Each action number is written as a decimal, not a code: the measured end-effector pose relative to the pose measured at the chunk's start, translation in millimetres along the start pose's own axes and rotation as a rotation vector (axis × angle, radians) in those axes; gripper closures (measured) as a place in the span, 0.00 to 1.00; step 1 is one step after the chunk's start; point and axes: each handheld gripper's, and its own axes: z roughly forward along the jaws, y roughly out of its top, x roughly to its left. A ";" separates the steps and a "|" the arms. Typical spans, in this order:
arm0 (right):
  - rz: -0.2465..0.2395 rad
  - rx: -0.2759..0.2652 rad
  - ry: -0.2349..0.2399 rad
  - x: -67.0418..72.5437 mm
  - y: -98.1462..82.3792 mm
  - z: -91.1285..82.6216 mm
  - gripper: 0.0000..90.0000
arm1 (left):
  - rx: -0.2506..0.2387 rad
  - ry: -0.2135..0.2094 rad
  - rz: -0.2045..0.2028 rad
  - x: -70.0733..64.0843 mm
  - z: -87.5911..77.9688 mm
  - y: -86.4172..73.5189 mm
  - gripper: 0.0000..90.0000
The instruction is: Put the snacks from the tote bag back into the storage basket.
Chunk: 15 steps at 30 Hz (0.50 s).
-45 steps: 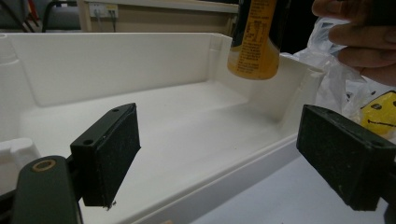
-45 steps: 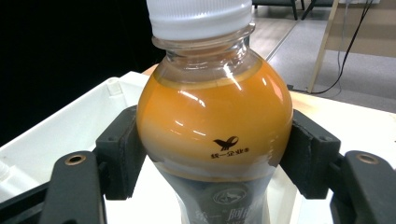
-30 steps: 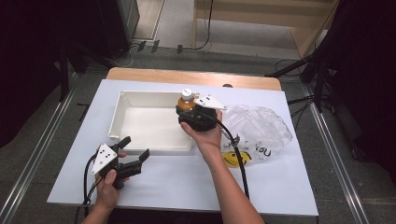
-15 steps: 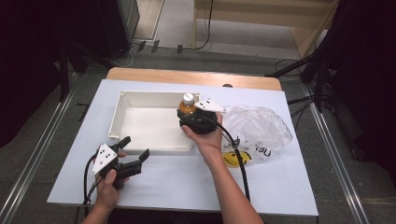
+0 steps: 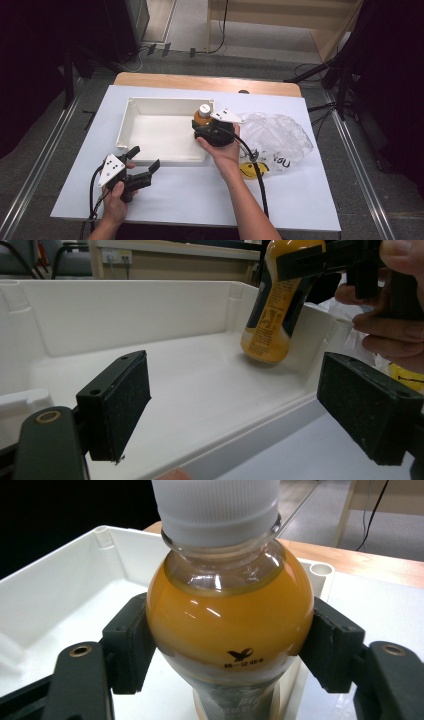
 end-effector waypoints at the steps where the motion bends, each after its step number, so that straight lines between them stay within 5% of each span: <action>1: -0.002 0.004 -0.002 -0.3 -0.9 0.5 0.34 | 0.000 0.000 -0.001 0.0 0.0 0.0 0.16; 15: -0.007 0.013 -0.016 -1.1 -8.8 3.9 0.34 | 0.000 0.001 -0.003 0.4 0.5 -0.1 0.16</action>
